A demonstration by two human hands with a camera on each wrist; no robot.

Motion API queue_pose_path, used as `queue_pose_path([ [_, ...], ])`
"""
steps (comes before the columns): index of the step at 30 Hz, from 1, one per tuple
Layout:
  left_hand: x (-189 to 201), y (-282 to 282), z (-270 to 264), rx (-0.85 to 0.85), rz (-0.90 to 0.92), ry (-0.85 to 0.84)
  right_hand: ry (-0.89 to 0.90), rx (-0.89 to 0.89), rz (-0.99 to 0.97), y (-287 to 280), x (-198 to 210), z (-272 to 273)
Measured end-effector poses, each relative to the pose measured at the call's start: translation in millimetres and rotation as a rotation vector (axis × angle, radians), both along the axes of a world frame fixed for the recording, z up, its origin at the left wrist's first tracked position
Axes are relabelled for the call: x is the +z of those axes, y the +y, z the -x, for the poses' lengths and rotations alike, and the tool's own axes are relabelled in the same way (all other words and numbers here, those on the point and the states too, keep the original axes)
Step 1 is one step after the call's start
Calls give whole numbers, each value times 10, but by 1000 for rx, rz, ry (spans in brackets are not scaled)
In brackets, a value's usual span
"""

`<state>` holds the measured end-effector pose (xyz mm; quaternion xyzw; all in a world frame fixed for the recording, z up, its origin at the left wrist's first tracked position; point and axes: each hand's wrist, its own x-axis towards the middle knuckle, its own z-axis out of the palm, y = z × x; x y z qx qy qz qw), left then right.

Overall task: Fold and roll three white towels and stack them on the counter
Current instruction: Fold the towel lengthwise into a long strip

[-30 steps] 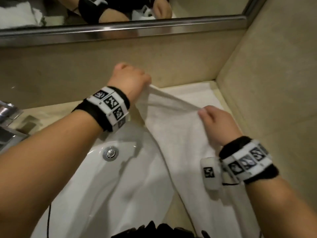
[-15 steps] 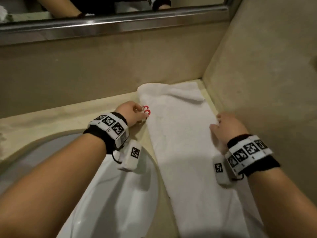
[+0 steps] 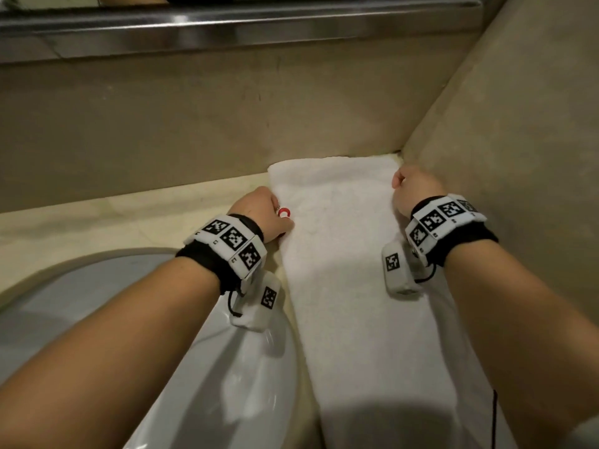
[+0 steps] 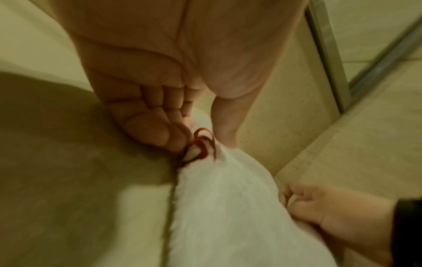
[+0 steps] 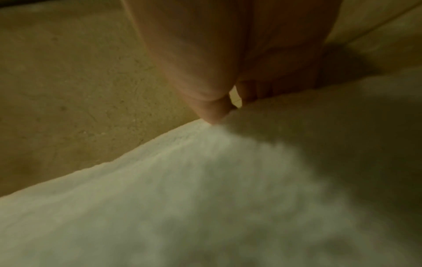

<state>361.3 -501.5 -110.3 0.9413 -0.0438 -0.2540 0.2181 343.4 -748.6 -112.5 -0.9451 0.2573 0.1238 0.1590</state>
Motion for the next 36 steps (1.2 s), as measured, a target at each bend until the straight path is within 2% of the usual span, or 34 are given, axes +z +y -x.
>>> queue_pose_path([
  [4,39,5,-50,103,149,91,25,90,87,-7,-50,-31],
  [9,125,-78,-295,54,-50,-57,71,114,68,-3,-8,-18],
  [13,125,-78,-372,20,-83,-67,91,126,50,-6,27,85],
  [17,88,28,-300,90,29,-122,67,135,149,-9,14,222],
  [22,45,43,-30,158,249,104,89,132,99,16,23,249],
  [25,38,61,5,160,226,69,96,156,86,-9,9,361],
  [30,85,41,-22,73,57,-6,10,66,51,1,40,446],
  [33,69,44,41,114,115,1,-67,-44,-89,14,105,589],
  [36,39,65,139,166,217,71,9,-99,-140,-16,154,861],
])
